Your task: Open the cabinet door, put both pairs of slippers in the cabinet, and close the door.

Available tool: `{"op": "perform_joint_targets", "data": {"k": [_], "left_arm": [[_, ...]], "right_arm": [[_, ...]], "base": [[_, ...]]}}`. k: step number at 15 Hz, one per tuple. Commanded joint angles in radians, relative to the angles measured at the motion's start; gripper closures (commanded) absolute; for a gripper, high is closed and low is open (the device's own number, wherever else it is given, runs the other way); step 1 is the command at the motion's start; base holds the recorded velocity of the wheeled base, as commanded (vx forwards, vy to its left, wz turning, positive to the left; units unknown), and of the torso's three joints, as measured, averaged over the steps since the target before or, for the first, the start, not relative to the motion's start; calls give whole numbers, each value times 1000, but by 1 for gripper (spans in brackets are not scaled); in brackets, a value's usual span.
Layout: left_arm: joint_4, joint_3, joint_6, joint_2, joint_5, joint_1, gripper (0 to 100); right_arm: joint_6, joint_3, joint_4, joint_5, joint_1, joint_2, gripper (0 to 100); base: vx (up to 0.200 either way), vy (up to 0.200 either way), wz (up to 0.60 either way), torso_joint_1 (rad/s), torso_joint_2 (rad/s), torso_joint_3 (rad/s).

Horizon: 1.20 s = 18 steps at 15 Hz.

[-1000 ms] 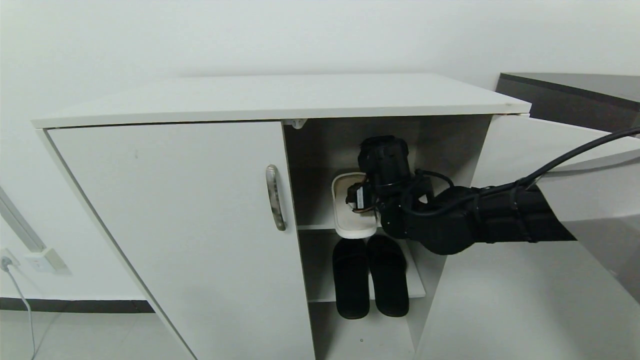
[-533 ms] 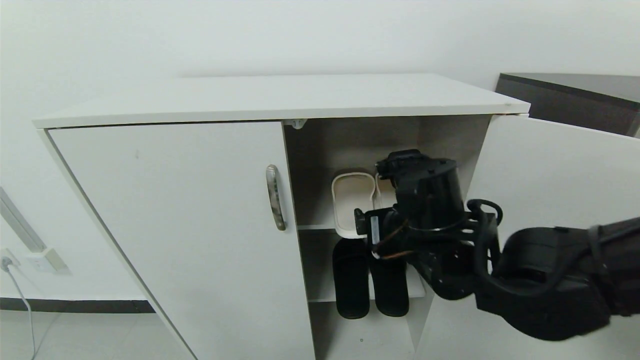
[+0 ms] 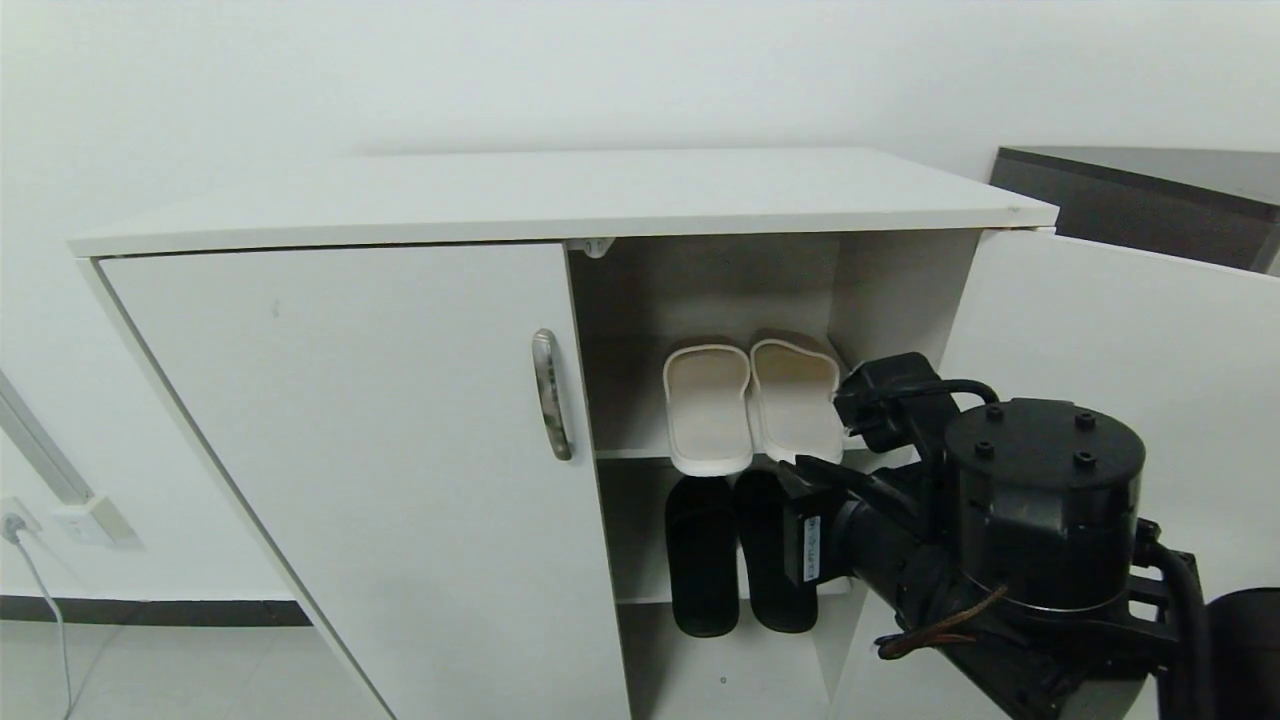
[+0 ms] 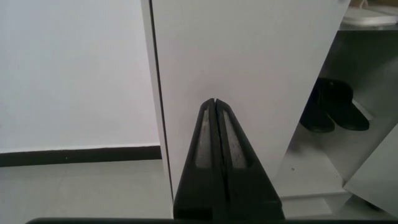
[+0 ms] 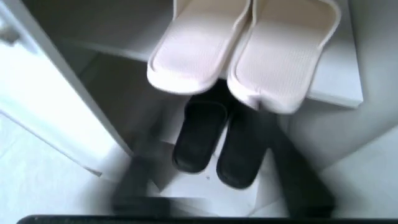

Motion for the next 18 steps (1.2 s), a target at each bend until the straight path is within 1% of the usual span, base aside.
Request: {"op": "perform_joint_targets", "data": {"k": [1, 9, 18], "left_arm": [[0, 0, 0, 1, 1, 0, 100], [-2, 2, -1, -1, 1, 0, 100], [0, 2, -3, -1, 3, 0, 100]], "right_arm": [[1, 7, -1, -1, 2, -9, 100], [0, 23, -4, -4, 14, -9, 100], [0, 43, -6, -2, 14, -4, 100]], "base": [[0, 0, 0, 0, 0, 0], [0, 0, 0, 0, 0, 0], [-200, 0, 0, 3, 2, 2]]}}
